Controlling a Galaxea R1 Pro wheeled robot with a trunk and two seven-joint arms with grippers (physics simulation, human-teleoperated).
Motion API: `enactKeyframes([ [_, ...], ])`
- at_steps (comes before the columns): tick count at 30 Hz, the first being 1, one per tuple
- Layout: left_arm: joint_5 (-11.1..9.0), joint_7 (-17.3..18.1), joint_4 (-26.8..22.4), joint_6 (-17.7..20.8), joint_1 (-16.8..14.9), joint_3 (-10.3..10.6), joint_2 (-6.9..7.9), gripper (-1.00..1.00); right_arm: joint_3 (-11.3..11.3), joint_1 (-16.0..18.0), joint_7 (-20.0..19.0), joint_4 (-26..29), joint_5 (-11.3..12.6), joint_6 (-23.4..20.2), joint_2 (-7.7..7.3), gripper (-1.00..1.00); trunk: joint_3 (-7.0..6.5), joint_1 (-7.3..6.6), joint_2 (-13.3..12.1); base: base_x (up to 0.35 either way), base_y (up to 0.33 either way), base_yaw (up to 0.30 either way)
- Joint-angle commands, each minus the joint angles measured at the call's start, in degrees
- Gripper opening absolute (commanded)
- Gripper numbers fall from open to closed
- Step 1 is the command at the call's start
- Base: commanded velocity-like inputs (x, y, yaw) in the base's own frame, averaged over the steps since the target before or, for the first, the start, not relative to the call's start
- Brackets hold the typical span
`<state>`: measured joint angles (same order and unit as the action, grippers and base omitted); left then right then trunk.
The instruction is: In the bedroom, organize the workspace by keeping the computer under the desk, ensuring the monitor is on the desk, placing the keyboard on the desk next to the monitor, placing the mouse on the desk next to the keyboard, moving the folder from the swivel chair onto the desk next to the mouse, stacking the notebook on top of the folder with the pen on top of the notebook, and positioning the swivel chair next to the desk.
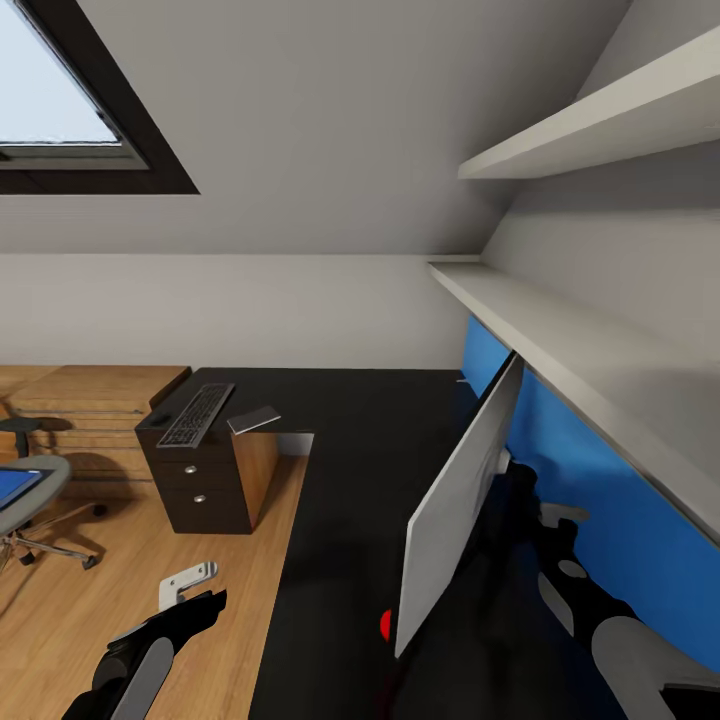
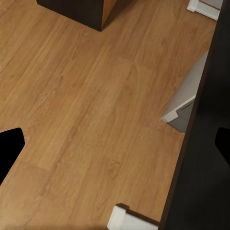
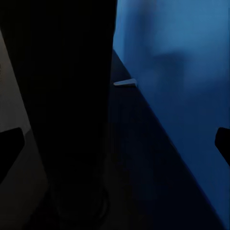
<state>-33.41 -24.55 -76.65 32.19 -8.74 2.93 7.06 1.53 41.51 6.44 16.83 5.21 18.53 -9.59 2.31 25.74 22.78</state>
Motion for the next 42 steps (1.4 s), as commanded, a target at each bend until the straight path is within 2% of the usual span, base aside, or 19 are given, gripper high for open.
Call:
enactKeyframes([
  [1,-0.6,-0.6,-0.1,0.1,-0.1,0.1,0.06,1.0,0.1,0.0,-0.1,0.0,0.6,0.3,0.0,1.0,0.13,0.04,0.1,0.0,0.0,0.0],
  [11,-0.6,-0.6,-0.1,0.1,-0.1,0.1,0.06,1.0,0.0,0.0,-0.5,0.0,-0.1,0.3,0.01,1.0,0.13,0.04,0.1,-0.06,0.039,0.0],
  [22,-0.6,-0.6,-0.1,0.1,-0.1,0.2,0.06,1.0,0.0,-0.1,-1.5,0.9,0.0,0.6,-0.07,1.0,0.13,0.04,0.1,-0.297,0.0,0.0],
  [25,-0.6,-0.7,-0.1,0.1,-0.1,0.2,0.06,1.0,0.1,-0.7,-2.4,4.7,0.1,0.8,-0.04,1.0,0.13,0.04,0.1,-0.334,0.0,0.0],
  [28,-0.6,-0.7,-0.1,0.1,-0.1,0.2,0.06,1.0,0.1,-4.1,-2.7,11.5,0.3,-0.6,0.0,1.0,0.13,0.04,0.1,-0.335,0.0,0.0],
  [29,-0.6,-0.7,-0.1,0.1,-0.1,0.2,0.06,1.0,0.1,-6.2,-2.7,16.2,0.5,-3.1,0.0,1.0,0.13,0.04,0.1,-0.335,0.005,0.0],
  [30,-0.6,-0.7,-0.1,0.1,-0.1,0.2,0.06,1.0,0.2,-6.9,-2.7,18.0,0.6,-4.2,0.0,1.0,0.13,0.04,0.1,-0.335,0.015,0.0],
  [31,-0.6,-0.7,-0.1,0.1,-0.1,0.2,0.06,1.0,0.2,-10.1,-2.6,25.7,1.7,-9.7,0.01,1.0,0.13,0.04,0.1,-0.335,0.055,0.0],
  [33,-0.6,-0.7,-0.1,0.1,-0.1,0.2,0.06,1.0,0.2,-13.4,-2.5,33.2,3.7,-16.2,0.06,1.0,0.13,0.04,0.1,-0.303,0.049,0.0],
  [35,-0.6,-0.7,-0.1,0.1,-0.1,0.2,0.06,1.0,0.2,-14.6,-2.4,36.6,4.6,-19.8,0.14,1.0,0.13,0.04,0.1,-0.224,0.029,0.0],
  [36,-0.6,-0.7,-0.1,0.1,-0.1,0.2,0.06,1.0,0.2,-15.9,-2.4,41.3,5.4,-25.6,0.74,1.0,0.13,0.04,0.1,-0.103,0.013,0.0],
  [37,-0.6,-0.7,-0.1,0.1,-0.1,0.2,0.06,1.0,0.2,-16.6,-2.3,44.1,5.7,-29.3,1.48,1.0,0.13,0.04,0.1,-0.066,0.009,0.0],
  [39,-0.6,-0.7,-0.1,0.1,-0.1,0.2,0.06,1.0,0.2,-17.2,-2.1,46.7,5.8,-32.8,2.4,1.0,0.13,0.04,0.1,-0.048,0.006,0.0],
  [40,-0.6,-0.7,-0.1,0.1,-0.1,0.2,0.06,1.0,0.2,-18.3,-1.3,50.5,5.8,-36.8,3.72,1.0,0.13,0.04,0.1,-0.022,0.003,0.0],
  [42,-0.6,-0.7,-0.1,0.1,-0.1,0.2,0.06,1.0,0.2,-19.8,0.7,54.2,5.7,-39.3,4.76,1.0,0.13,0.04,0.1,-0.012,0.023,0.0],
])
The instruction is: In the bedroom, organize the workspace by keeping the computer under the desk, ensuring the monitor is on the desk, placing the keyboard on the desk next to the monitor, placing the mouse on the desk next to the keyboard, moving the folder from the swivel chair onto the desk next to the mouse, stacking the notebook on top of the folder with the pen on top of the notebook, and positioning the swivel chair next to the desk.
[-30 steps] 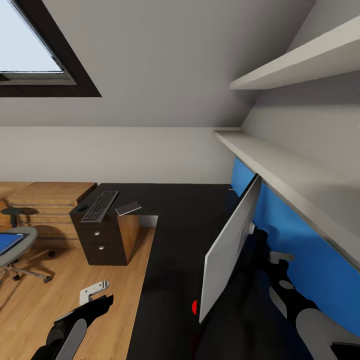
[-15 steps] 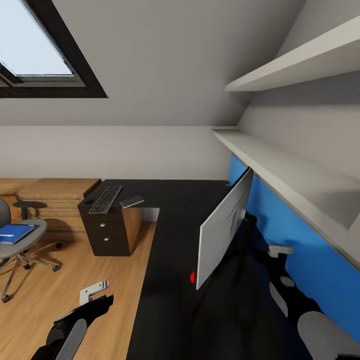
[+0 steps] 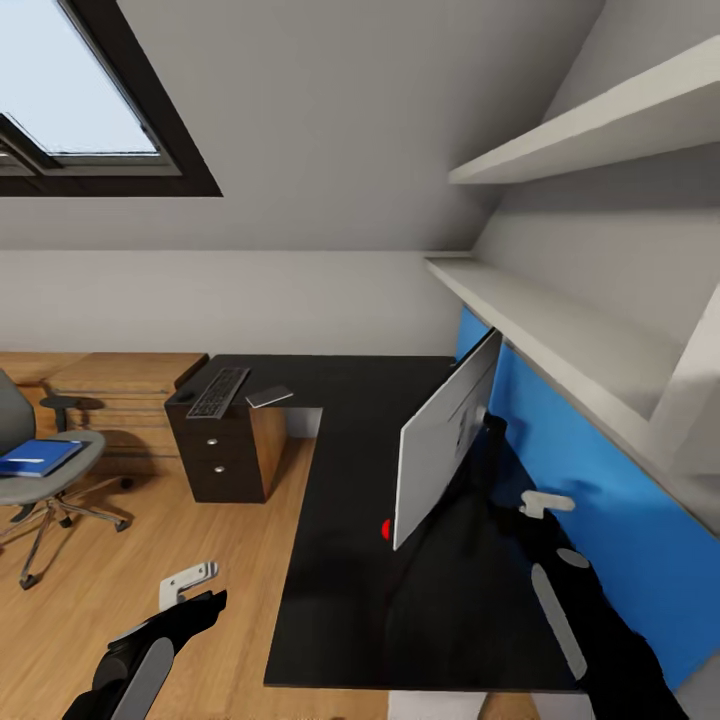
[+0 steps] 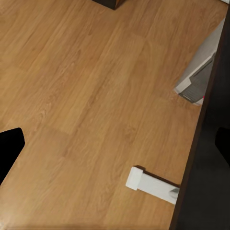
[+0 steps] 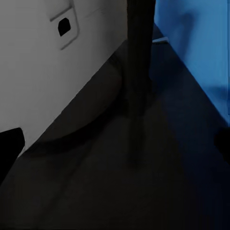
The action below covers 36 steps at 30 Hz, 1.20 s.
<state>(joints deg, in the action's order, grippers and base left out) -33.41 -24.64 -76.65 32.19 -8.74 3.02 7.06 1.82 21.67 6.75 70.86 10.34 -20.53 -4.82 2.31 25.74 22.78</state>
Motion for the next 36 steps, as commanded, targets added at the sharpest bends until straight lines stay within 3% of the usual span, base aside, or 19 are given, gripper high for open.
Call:
enactKeyframes([
  [1,-0.6,-0.6,-0.1,0.1,-0.1,0.1,0.06,1.0,-0.2,-2.2,4.6,4.1,0.6,-1.8,1.27,1.0,0.14,0.04,0.1,-0.005,0.142,0.0],
  [6,-0.6,-0.6,-0.1,0.1,-0.1,0.1,0.06,1.0,-0.2,-5.8,10.3,10.0,0.5,-2.5,3.19,1.0,0.14,0.04,0.1,-0.002,0.243,0.0],
  [8,-0.6,-0.6,-0.1,0.1,-0.1,0.1,0.05,1.0,-0.3,-6.7,10.9,11.4,0.5,-2.5,3.42,1.0,0.14,0.04,0.1,0.0,0.306,0.0],
  [17,-0.6,-0.6,-0.1,0.1,-0.1,0.4,0.06,1.0,-1.6,-7.4,11.3,12.3,0.5,-1.9,3.62,1.0,0.14,0.04,0.1,-0.06,0.277,0.0],
  [18,-0.6,-0.6,-0.1,0.1,-0.1,0.5,0.06,1.0,-4.1,-7.4,11.5,12.5,0.4,-0.6,3.6,1.0,0.14,0.04,0.1,-0.101,0.203,0.0],
  [22,-0.6,-0.6,-0.1,0.1,-0.1,0.5,0.06,1.0,-4.9,-7.4,11.6,12.5,0.4,-0.1,3.59,1.0,0.14,0.04,0.1,-0.137,0.16,0.0],
  [29,-0.6,-0.6,-0.1,0.1,-0.1,1.0,0.06,1.0,-4.9,-7.4,11.6,12.6,0.3,0.0,3.48,1.0,0.14,0.04,0.1,-0.298,0.071,0.0],
  [36,-0.6,-0.7,-0.1,0.1,-0.1,1.1,0.06,1.0,-4.9,-7.6,12.1,12.3,0.2,3.1,3.34,1.0,0.14,0.04,0.1,-0.095,0.203,0.0],
])
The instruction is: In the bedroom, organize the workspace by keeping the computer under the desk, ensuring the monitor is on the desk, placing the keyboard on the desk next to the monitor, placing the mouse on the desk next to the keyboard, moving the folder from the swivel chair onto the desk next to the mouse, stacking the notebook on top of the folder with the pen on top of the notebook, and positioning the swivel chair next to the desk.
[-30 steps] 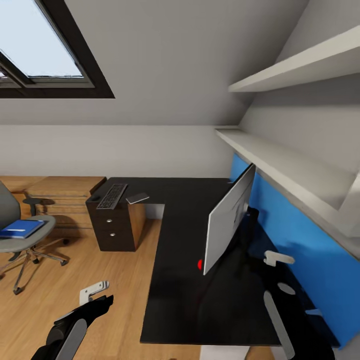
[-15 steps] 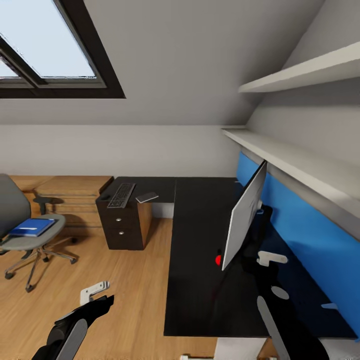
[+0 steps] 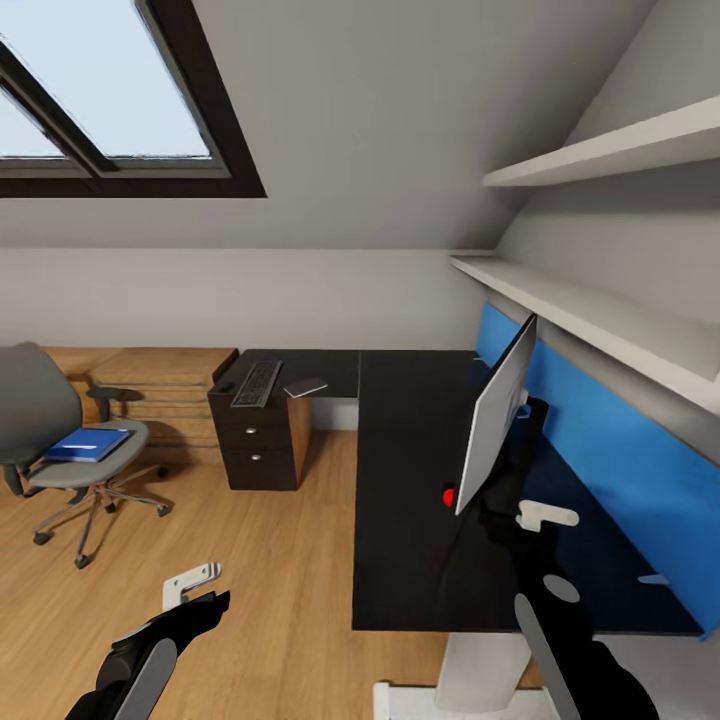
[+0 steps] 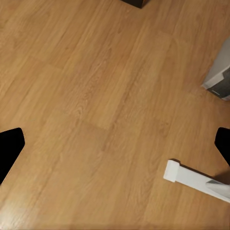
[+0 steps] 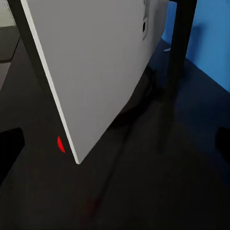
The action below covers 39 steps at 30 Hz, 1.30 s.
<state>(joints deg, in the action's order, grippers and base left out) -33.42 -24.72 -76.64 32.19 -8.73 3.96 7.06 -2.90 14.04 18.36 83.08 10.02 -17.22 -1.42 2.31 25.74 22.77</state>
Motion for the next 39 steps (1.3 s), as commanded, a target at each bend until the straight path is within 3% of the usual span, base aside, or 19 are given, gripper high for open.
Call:
enactKeyframes([
  [1,-0.6,-0.6,-0.1,0.1,-0.1,0.2,0.06,1.0,-0.2,0.0,0.6,0.1,0.5,-0.1,-0.07,1.0,0.14,0.04,0.1,-0.014,0.048,0.0],
  [5,-0.7,-0.6,0.0,0.1,-0.1,0.2,0.06,1.0,-0.2,-0.2,1.0,0.1,-0.8,0.9,-0.06,1.0,0.14,0.04,0.1,-0.006,0.02,0.0],
  [9,-0.7,-0.6,0.1,0.1,-0.1,0.2,0.06,1.0,-0.3,-0.9,1.9,0.0,-5.3,4.4,0.11,1.0,0.14,0.04,0.1,-0.001,0.004,0.0],
  [14,-0.7,-0.6,0.1,0.1,-0.1,0.2,0.06,1.0,-0.4,-1.4,2.1,-0.1,-6.9,5.8,0.17,1.0,0.14,0.04,0.1,0.001,0.002,0.0],
  [26,-0.7,-0.7,0.1,0.2,-0.1,0.3,0.06,1.0,-0.4,-1.6,2.1,-0.2,-7.3,6.2,0.12,1.0,0.14,0.04,0.1,0.101,0.09,0.0],
  [39,-0.7,-0.7,0.1,0.2,-0.1,0.5,-0.02,1.0,-0.4,-1.6,2.1,-0.2,-7.3,6.1,0.1,1.0,0.14,0.04,0.1,-0.062,0.129,0.0],
])
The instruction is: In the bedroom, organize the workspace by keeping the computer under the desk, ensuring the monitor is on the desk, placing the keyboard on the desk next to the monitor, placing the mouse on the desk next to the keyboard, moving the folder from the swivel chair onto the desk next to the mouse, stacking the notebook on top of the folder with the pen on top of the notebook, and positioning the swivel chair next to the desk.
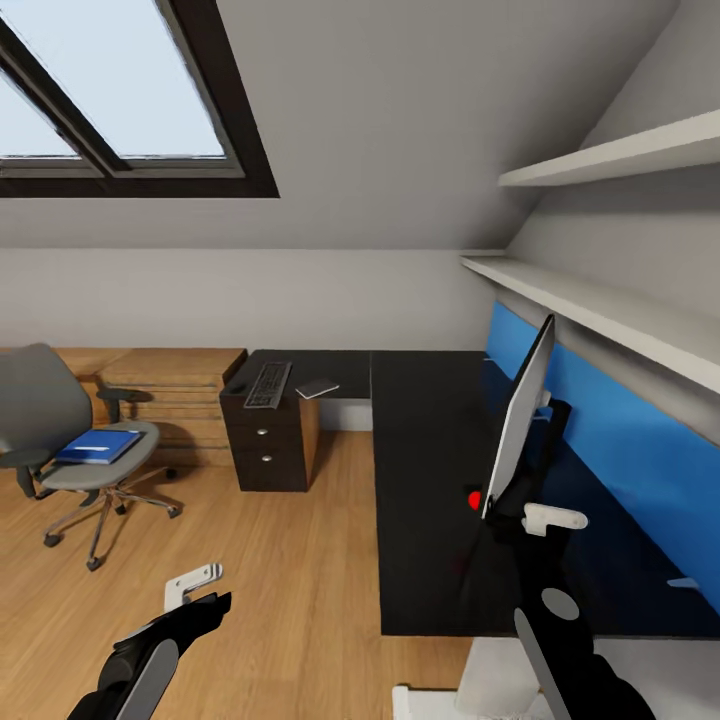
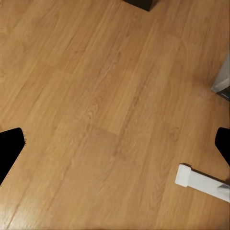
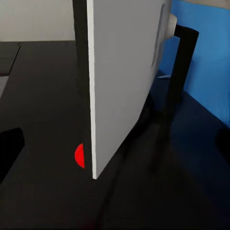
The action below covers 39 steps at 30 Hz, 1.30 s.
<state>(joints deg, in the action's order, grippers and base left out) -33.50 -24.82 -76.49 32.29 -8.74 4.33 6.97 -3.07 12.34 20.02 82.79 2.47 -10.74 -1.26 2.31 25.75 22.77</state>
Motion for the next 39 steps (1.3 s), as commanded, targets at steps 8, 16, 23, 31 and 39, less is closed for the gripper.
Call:
enactKeyframes([
  [8,-0.6,-0.6,0.0,0.0,-0.1,0.2,0.07,1.0,-0.2,0.1,0.4,-0.1,0.2,-0.3,-0.06,1.0,0.14,0.04,0.1,0.033,0.074,0.0],
  [16,-0.6,-0.6,0.1,0.0,-0.1,0.2,0.06,1.0,-0.2,0.1,0.5,-0.1,0.1,-0.2,-0.06,1.0,0.14,0.04,0.1,0.148,0.038,0.0],
  [23,-0.7,-0.6,0.1,0.0,-0.1,0.2,0.03,1.0,-0.2,0.1,0.6,-0.1,0.0,-0.2,-0.06,1.0,0.14,0.04,0.1,0.143,0.026,0.0],
  [31,-0.7,-0.6,0.2,0.0,-0.1,0.2,-0.02,1.0,-0.1,0.1,1.8,-0.1,0.1,-0.2,-0.06,1.0,0.14,0.04,0.1,0.18,0.002,0.0],
  [39,-0.7,-0.6,0.2,0.0,-0.1,0.2,-0.02,1.0,0.2,0.1,3.4,-0.2,0.1,-0.2,-0.06,1.0,0.14,0.04,0.1,0.037,0.0,0.0],
])
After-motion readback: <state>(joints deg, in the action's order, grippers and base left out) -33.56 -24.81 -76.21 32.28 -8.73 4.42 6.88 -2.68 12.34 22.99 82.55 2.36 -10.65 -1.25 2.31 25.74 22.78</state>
